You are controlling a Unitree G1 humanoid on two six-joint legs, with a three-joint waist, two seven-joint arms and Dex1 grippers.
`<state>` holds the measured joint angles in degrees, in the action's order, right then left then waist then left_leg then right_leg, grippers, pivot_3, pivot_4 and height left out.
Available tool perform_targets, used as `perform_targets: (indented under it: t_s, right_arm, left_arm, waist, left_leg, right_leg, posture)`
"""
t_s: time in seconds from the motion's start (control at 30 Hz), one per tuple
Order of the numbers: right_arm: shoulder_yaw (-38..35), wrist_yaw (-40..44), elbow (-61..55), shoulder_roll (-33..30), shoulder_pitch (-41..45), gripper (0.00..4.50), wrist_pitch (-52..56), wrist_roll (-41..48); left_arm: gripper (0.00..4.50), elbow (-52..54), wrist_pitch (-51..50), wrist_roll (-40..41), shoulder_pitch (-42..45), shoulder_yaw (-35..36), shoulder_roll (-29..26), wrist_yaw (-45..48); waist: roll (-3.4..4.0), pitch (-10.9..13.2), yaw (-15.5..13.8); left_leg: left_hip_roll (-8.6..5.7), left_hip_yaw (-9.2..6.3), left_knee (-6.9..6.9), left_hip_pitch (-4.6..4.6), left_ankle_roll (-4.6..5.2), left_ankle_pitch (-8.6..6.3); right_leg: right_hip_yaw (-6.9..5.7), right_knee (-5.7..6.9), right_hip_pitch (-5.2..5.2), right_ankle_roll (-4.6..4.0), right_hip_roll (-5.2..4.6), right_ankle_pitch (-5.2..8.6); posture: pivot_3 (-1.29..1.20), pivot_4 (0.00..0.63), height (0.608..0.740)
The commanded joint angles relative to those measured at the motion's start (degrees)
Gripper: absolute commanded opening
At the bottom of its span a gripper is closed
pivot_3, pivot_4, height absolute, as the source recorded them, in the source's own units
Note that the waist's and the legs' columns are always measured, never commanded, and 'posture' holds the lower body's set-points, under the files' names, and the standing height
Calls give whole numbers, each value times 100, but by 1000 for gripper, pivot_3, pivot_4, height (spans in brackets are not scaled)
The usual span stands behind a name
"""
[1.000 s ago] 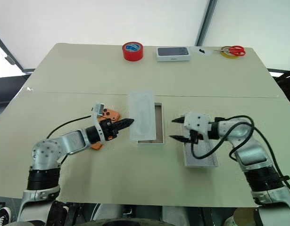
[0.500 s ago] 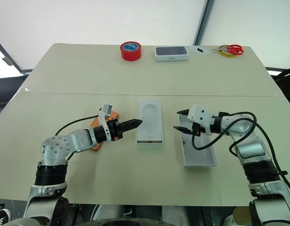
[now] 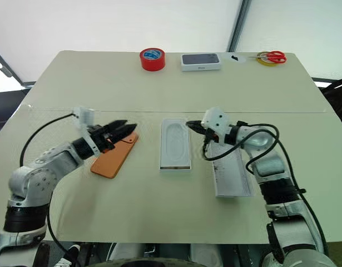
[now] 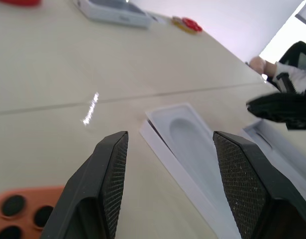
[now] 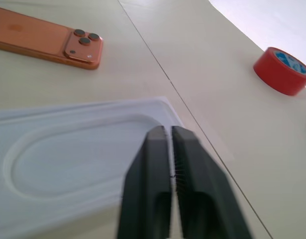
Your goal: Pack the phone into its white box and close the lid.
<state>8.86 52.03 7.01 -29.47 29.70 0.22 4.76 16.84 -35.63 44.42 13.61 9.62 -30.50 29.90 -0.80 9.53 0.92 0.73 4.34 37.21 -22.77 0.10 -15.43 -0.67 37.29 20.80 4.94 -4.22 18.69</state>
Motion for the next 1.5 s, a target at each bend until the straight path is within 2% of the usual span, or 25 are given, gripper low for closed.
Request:
perform_targets:
  t_s: [0.03, 0.2, 0.37, 0.57, 0.8, 1.0, 1.13, 1.33, 1.5]
  right_arm:
    - [272, -306, 131, 192, 211, 37, -230, -449]
    - [876, 246, 181, -125, 147, 37, -839, -920]
    - [1150, 1221, -176, -498, 25, 37, -845, -619]
    - [1148, 1758, -444, -503, 73, 37, -530, -258]
    - [978, 1466, -301, -279, 244, 37, -572, -250]
    - [1119, 362, 804, -107, 657, 37, -1449, -1251]
    - [1335, -52, 1345, -88, 732, 37, -1837, -1836]
    - [1440, 1092, 574, -318, 243, 37, -1640, -1100]
    - [1323, 1147, 402, -328, 168, 37, -1357, -1047]
  left_arm:
    - [2872, -53, 1816, -1335, -542, -253, -485, 1111]
    - [2872, -82, 2192, -1168, -951, 137, -455, 1490]
    - [2872, -122, 2328, -1325, -1104, 204, -433, 1492]
    - [2872, -62, 2334, -1396, -1166, 234, -374, 1397]
    - [2872, -126, 2295, -1369, -1089, 265, -348, 1348]
    - [2872, -154, 2246, -1346, -988, 214, -272, 1308]
    - [2872, -167, 2252, -1391, -979, 169, -228, 1320]
    - [2872, -261, 2316, -1467, -945, 187, -235, 1341]
    - [2872, -325, 2147, -1433, -896, 205, -240, 1301]
  waist:
    - [4, 0, 21]
    - [4, 2, -18]
    - [4, 2, 14]
    - [4, 2, 24]
    - [4, 2, 22]
    - [3, 2, 26]
    - [3, 2, 21]
    - [2, 0, 1]
    - [1, 0, 11]
  left_leg:
    - [0, 4, -7, 0, -2, 1]
    - [-1, 2, -2, -54, 0, 1]
    - [-1, 1, -1, -59, 5, -1]
    - [2, 0, -1, -56, 6, 0]
    - [1, -1, 2, -56, 6, 0]
    - [1, -1, 5, -56, 5, 1]
    - [0, 0, 5, -57, 5, 1]
    - [1, 0, 14, -54, 6, 1]
    - [1, -2, 22, -53, 7, 1]
  right_leg:
    - [2, 0, 4, -1, 0, 0]
    - [1, 2, 59, -3, -9, -1]
    - [0, 5, 62, -2, -10, -2]
    - [-1, 17, 64, -1, -8, -2]
    - [-1, 19, 64, -1, -9, -2]
    - [-3, 23, 65, -1, -8, -2]
    - [-5, 23, 65, -1, -7, -2]
    - [-6, 34, 60, 0, -4, -3]
    - [-7, 45, 60, 0, -5, -3]
  posture:
    - [0, 150, 730]
    - [0, 150, 730]
    - [0, 150, 730]
    - [0, 150, 730]
    - [0, 150, 730]
    - [0, 150, 730]
    - [0, 150, 730]
    - [0, 150, 730]
    - [0, 150, 730]
